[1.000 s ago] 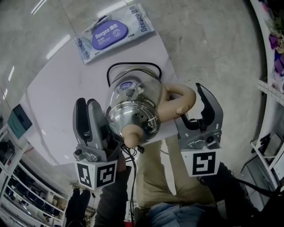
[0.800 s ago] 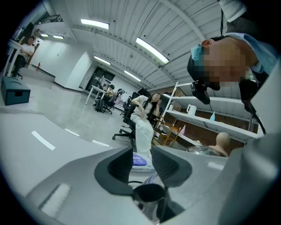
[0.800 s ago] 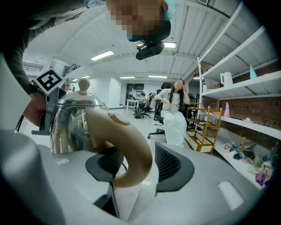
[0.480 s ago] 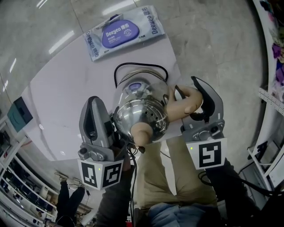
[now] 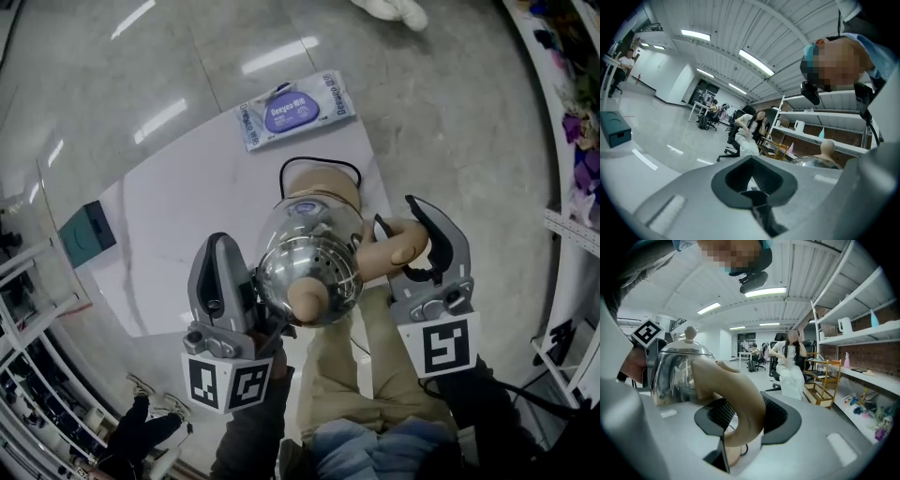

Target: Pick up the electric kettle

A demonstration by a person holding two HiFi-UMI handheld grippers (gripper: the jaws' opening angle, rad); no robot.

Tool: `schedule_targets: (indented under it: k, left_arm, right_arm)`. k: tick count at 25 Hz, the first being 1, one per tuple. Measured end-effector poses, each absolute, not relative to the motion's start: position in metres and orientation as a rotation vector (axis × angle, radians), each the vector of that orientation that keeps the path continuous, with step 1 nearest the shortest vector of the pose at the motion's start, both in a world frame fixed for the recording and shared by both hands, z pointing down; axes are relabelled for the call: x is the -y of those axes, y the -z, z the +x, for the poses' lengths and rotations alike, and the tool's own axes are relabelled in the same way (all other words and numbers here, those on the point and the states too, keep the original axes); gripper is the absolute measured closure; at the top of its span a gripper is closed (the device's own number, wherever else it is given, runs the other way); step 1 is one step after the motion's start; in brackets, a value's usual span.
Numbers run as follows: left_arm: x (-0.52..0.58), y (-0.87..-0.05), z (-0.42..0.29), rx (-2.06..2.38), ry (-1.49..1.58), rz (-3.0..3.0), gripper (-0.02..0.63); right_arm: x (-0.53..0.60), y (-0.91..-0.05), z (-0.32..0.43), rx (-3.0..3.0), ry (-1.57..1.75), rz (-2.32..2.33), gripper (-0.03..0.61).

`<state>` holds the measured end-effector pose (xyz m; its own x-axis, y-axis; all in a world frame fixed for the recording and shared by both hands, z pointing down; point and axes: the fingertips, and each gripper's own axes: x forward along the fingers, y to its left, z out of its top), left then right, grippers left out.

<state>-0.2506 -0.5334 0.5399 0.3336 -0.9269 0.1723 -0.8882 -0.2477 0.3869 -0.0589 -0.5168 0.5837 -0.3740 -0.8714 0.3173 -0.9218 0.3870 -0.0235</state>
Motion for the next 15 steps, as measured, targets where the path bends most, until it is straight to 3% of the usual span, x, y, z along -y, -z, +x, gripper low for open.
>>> schedule_targets:
  k: [15]
  left_arm:
    - [0.490,-0.360,-0.269,1.631,0.157,2.215,0.614]
  right_arm:
    - [0.480,-0.402,-0.078,2.457,-0.171,1.635,0.402]
